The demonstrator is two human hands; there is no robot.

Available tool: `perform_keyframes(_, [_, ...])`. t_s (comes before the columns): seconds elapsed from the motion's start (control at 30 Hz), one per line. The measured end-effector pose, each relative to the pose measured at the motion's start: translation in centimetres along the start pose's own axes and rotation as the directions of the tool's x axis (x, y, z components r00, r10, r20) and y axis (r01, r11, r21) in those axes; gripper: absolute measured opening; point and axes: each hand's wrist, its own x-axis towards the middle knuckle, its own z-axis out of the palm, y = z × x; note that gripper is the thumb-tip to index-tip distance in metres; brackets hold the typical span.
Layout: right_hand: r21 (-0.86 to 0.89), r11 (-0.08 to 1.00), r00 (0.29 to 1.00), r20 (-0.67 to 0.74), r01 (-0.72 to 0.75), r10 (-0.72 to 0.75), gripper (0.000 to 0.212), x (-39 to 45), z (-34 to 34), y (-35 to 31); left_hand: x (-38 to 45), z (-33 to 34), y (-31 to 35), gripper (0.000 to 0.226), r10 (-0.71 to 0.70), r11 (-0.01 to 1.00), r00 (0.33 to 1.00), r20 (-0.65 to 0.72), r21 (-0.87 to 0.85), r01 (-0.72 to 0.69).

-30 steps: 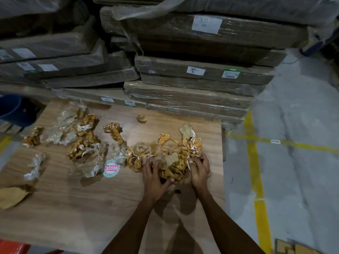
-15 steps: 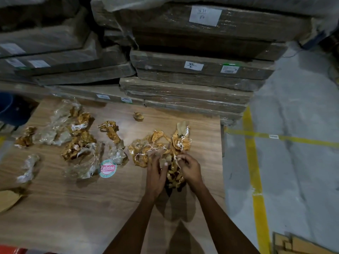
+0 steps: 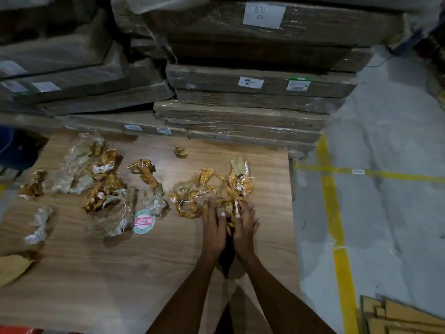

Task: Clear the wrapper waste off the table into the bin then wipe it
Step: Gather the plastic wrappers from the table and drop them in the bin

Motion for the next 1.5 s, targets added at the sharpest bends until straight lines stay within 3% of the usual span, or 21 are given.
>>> perform_keyframes(0.13, [0.055,0.998,1.000,-0.011,0.006,-0.005,0.048,-0.7,0.7,-0.2,-0.5,-0.2,1.1,0.047,-0.026,0.991,1.000,0.015,-0.127,0.028])
perform_keyframes(0.27, [0.343,0.939,0.997,-0.054,-0.040,0.062,0.038,-2.3,0.1,-2.5,-1.5,-0.4,2.2,0.049,-0.035,0.966,0.999,0.026,-0.257,0.040])
perform_keyframes(0.47, [0.351,0.934,0.978,-0.208,0.072,0.003,0.043,-5.8,1.0,-5.4,-4.1,-3.8,4.9,0.026,0.042,0.920,0.999,0.010,-0.390,-0.035])
perform_keyframes(0.63, [0.293,0.937,0.950,-0.293,0.193,-0.104,0.034,-9.4,2.3,-9.4,-5.5,-8.0,5.5,0.065,0.083,0.894,0.996,-0.034,-0.440,-0.089])
perform_keyframes(0.77, [0.290,0.954,0.957,-0.289,0.074,0.014,0.046,-11.3,4.1,-9.4,-6.5,-10.7,4.4,0.079,0.014,0.930,1.000,0.022,-0.366,-0.005])
perform_keyframes(0.83, [0.243,0.970,0.959,-0.277,0.017,0.053,0.035,-11.9,5.3,-8.6,-6.8,-11.7,3.1,0.073,-0.043,0.951,0.997,0.069,-0.301,0.062])
perform_keyframes(0.93, [0.187,0.978,0.949,-0.278,-0.097,0.148,0.046,-12.5,7.2,-6.8,-6.6,-12.7,1.0,0.065,-0.110,0.966,0.980,0.166,-0.215,0.145])
perform_keyframes(1.03, [0.076,0.965,0.919,-0.295,-0.252,0.263,0.058,-11.9,8.5,-5.1,-5.7,-12.9,0.4,0.063,-0.034,0.988,0.980,0.195,-0.143,0.062])
perform_keyframes(1.1, [0.100,0.964,0.901,-0.344,-0.246,0.265,0.075,-11.1,8.8,-5.4,-4.8,-12.7,0.6,0.065,0.025,0.996,0.984,0.178,-0.091,-0.009])
perform_keyframes(1.27, [-0.017,0.986,0.922,-0.357,-0.165,0.148,0.070,-7.8,7.5,-6.0,-1.1,-11.6,0.2,0.074,0.051,0.954,0.994,0.095,0.288,-0.077])
perform_keyframes(1.33, [-0.136,0.982,0.942,-0.325,-0.131,0.080,0.070,-6.2,6.7,-5.1,0.5,-11.3,0.0,0.074,0.071,0.896,0.993,0.092,0.431,-0.104])
perform_keyframes(1.5, [-0.331,0.944,0.985,-0.161,0.000,-0.057,0.072,-1.8,4.8,-2.5,4.0,-10.7,-0.4,0.081,0.310,0.679,0.948,0.079,0.680,-0.279])
